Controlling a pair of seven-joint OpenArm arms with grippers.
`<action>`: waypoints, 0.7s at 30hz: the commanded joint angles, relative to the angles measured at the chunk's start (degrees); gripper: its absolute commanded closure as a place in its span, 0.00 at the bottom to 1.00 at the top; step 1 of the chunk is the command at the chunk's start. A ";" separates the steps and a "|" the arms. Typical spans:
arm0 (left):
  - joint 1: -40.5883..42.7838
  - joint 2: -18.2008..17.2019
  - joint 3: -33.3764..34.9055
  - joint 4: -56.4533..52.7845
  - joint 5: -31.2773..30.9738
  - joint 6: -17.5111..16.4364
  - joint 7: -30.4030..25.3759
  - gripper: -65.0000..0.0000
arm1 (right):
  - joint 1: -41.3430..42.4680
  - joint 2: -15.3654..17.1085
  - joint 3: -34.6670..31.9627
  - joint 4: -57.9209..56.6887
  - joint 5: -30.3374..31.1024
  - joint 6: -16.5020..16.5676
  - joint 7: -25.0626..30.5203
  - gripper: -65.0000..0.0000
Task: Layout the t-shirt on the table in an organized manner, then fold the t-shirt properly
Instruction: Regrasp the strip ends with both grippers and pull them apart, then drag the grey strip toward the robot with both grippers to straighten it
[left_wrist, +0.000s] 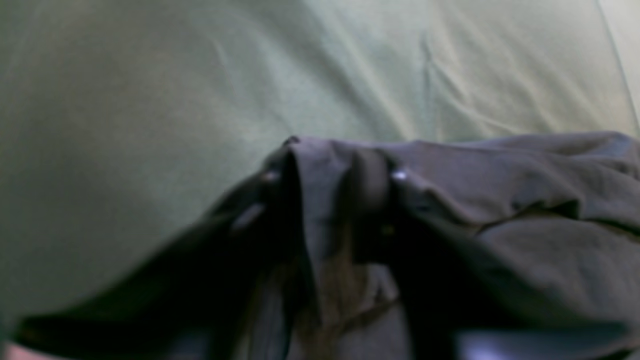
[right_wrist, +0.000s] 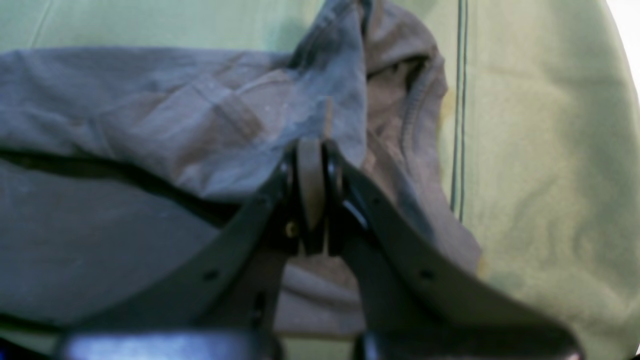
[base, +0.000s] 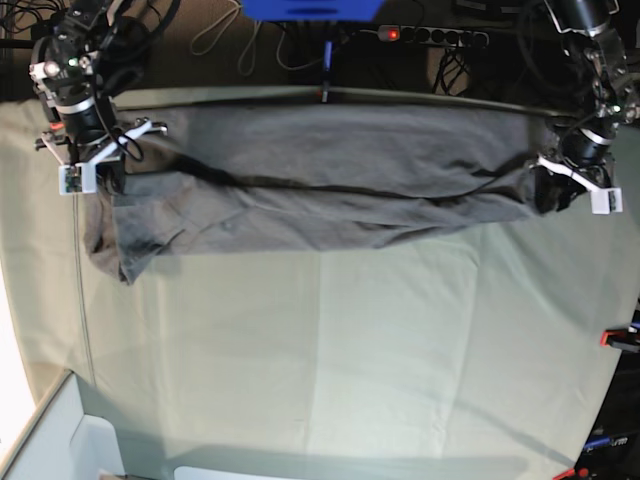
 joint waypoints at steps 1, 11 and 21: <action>-0.36 -0.82 -0.33 0.74 -0.90 -0.54 -1.30 0.91 | 0.09 0.23 0.12 0.90 0.89 0.21 1.57 1.00; -0.71 -0.82 -0.41 4.17 -1.43 -0.54 -1.48 1.00 | 0.26 0.23 0.12 0.90 0.89 0.21 1.48 1.00; -9.33 -1.17 -0.24 7.07 -0.90 -0.54 0.28 1.00 | 2.99 0.23 0.47 1.25 0.89 0.21 1.57 1.00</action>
